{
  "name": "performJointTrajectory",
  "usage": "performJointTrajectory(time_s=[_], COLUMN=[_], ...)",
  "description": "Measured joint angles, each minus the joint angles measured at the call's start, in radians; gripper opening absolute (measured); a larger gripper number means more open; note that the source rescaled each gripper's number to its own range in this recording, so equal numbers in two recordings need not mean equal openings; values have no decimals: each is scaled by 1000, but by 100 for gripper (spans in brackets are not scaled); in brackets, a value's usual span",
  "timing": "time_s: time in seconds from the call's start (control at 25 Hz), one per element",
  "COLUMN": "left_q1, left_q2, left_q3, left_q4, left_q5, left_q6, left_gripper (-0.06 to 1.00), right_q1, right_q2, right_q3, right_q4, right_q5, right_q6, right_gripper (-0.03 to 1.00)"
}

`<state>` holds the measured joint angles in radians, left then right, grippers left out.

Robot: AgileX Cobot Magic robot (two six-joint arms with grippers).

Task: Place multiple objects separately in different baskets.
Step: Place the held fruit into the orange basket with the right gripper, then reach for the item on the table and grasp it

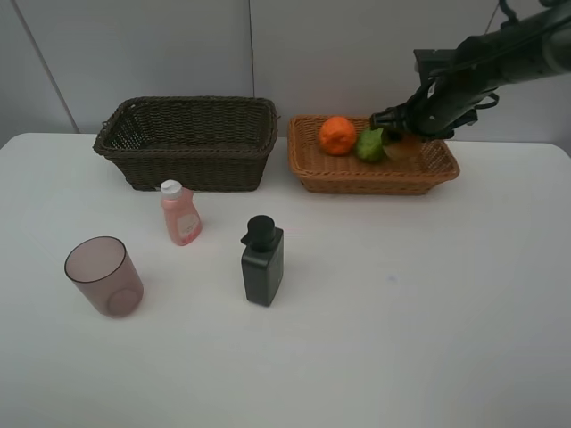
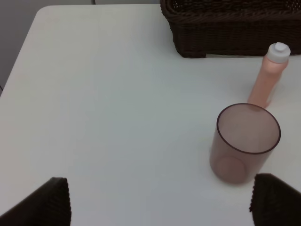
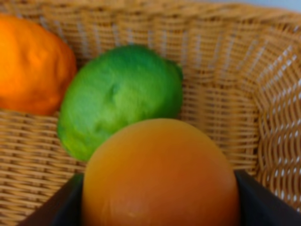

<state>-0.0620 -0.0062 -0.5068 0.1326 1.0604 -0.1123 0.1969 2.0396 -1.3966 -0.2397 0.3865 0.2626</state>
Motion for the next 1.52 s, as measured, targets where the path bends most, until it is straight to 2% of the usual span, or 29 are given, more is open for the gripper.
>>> performJointTrajectory(time_s=[0.24,0.28,0.32,0.4,0.44,0.52,0.56,0.64,0.8,1.12,1.24,1.52], left_q1=[0,0,0,0,0,0,0,0,0,0,0,0], left_q2=[0,0,0,0,0,0,0,0,0,0,0,0], left_q3=[0,0,0,0,0,0,0,0,0,0,0,0], left_q4=[0,0,0,0,0,0,0,0,0,0,0,0], left_q5=[0,0,0,0,0,0,0,0,0,0,0,0], left_q6=[0,0,0,0,0,0,0,0,0,0,0,0], left_gripper=[98,98,98,98,98,98,98,98,98,98,98,98], right_q1=[0,0,0,0,0,0,0,0,0,0,0,0], right_q2=[14,14,14,14,14,11,7,-11,-74,-238,-328,-550], right_q3=[0,0,0,0,0,0,0,0,0,4,47,192], right_q4=[0,0,0,0,0,0,0,4,47,150,154,136], right_q5=[0,0,3,10,17,33,48,84,193,543,584,590], right_q6=[2,2,2,2,2,2,2,2,2,2,0,-1], right_gripper=[1,9,21,61,77,92,95,99,100,100,100,100])
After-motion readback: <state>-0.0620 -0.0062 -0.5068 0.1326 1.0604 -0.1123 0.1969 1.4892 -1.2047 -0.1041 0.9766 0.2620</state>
